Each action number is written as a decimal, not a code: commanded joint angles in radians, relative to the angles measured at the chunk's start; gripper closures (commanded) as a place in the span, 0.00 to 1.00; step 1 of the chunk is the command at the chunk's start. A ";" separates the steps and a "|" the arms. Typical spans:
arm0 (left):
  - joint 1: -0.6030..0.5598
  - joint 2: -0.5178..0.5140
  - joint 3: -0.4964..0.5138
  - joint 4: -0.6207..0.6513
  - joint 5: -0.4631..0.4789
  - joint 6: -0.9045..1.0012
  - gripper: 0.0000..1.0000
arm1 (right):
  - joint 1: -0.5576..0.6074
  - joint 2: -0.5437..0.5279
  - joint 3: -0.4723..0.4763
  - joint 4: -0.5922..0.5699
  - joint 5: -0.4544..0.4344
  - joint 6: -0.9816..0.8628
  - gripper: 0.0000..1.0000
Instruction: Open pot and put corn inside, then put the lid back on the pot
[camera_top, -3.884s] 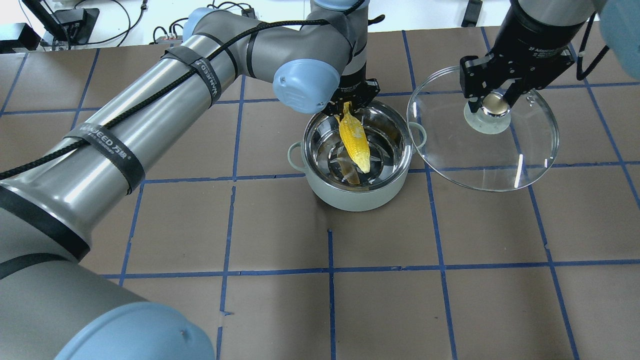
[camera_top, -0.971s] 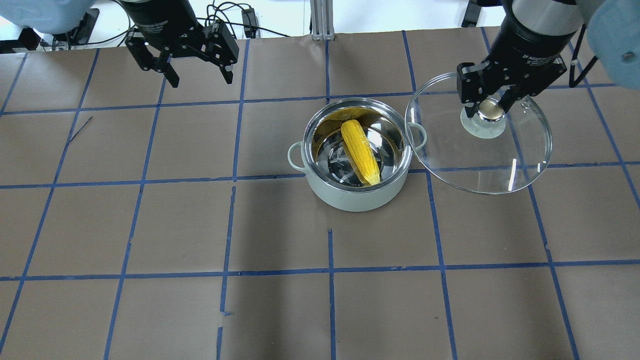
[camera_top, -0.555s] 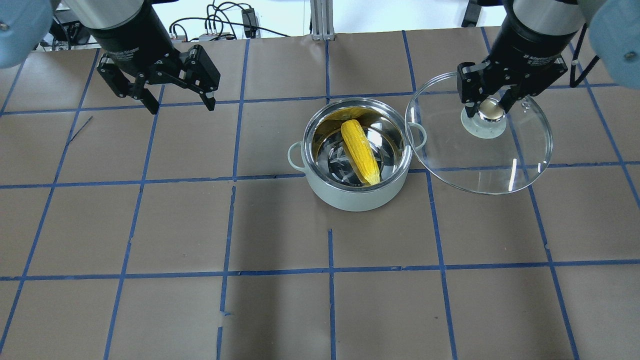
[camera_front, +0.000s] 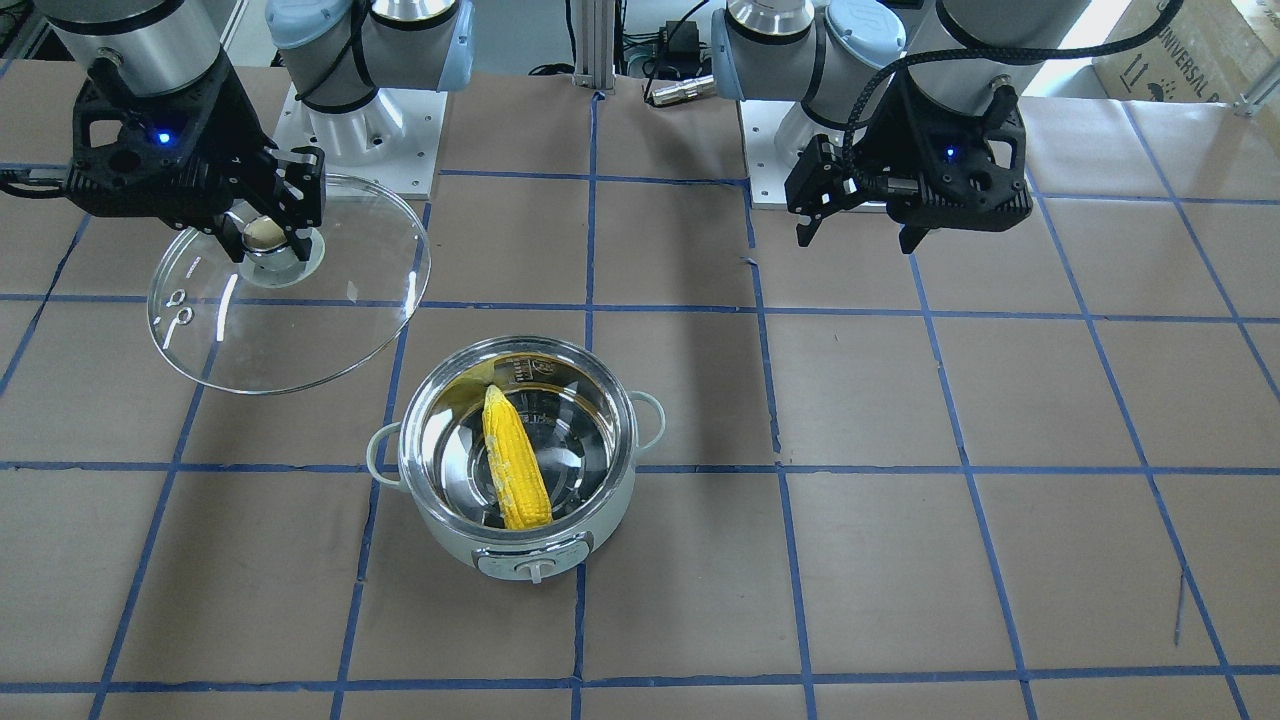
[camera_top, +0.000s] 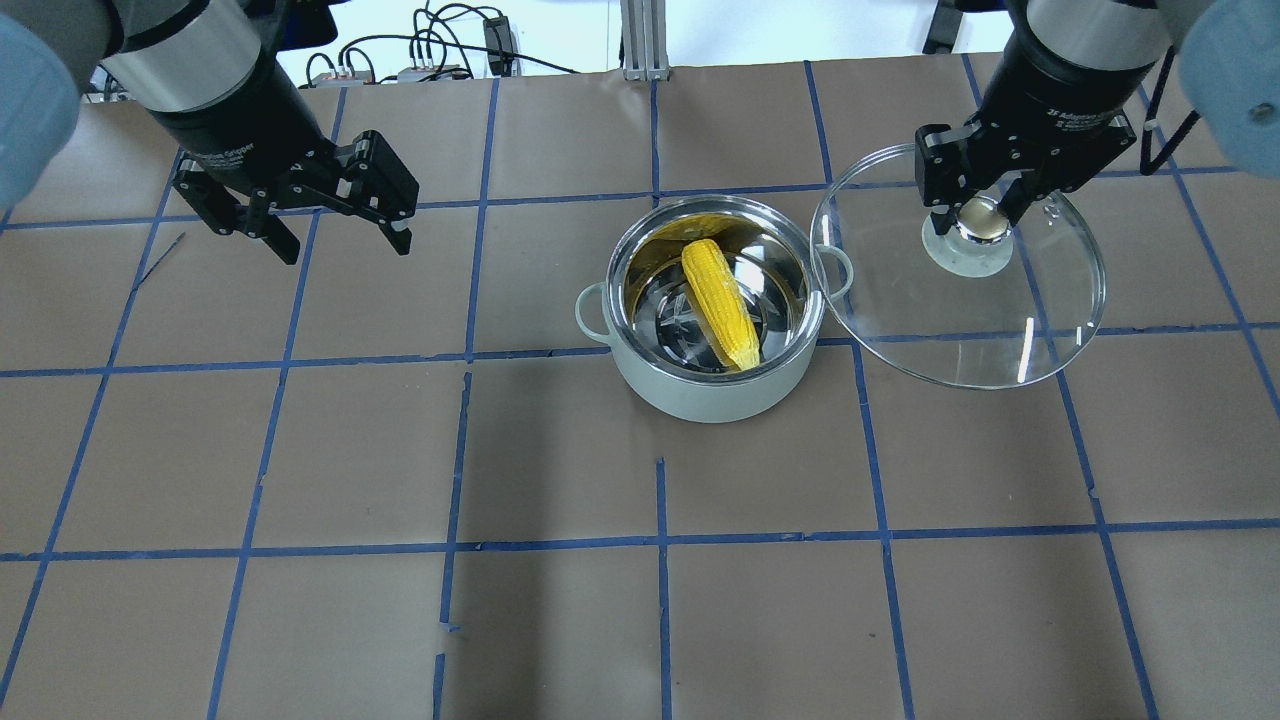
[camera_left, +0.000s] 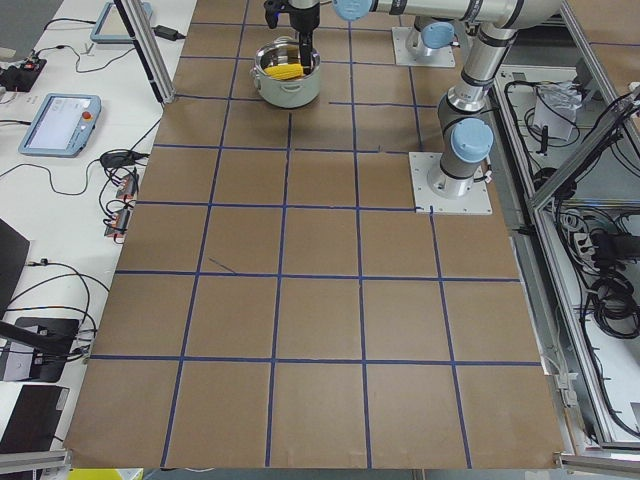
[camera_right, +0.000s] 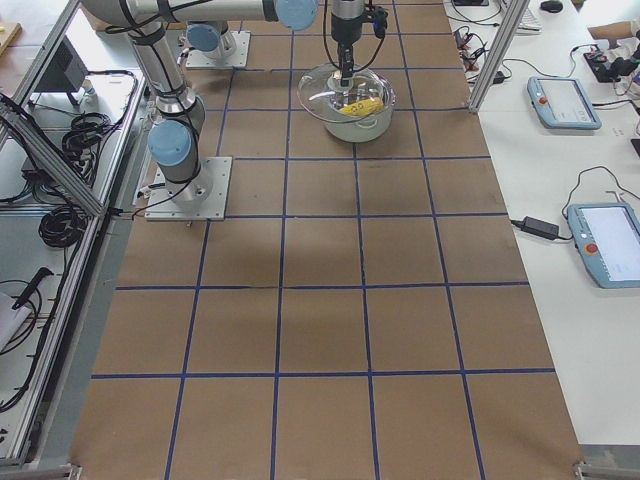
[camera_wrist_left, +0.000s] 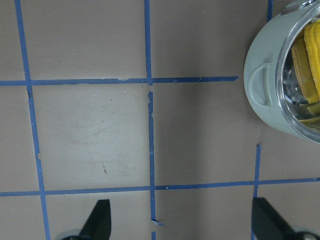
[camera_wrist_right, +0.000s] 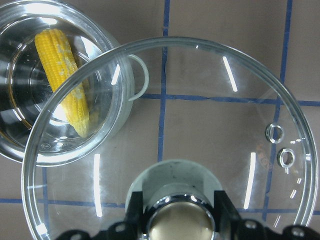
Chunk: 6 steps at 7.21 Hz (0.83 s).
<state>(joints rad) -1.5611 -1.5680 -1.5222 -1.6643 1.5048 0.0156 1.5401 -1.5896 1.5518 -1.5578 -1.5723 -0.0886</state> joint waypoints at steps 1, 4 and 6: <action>0.003 0.013 -0.010 0.008 0.000 -0.003 0.00 | 0.005 -0.004 -0.001 -0.001 0.000 0.001 0.74; 0.003 0.013 -0.010 0.008 -0.003 -0.003 0.00 | 0.005 -0.001 0.004 -0.001 -0.005 -0.002 0.76; 0.001 0.011 -0.009 0.008 -0.002 -0.003 0.00 | 0.012 -0.003 0.002 -0.004 -0.014 0.010 0.76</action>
<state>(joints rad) -1.5594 -1.5557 -1.5316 -1.6567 1.5023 0.0123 1.5477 -1.5932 1.5550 -1.5598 -1.5828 -0.0872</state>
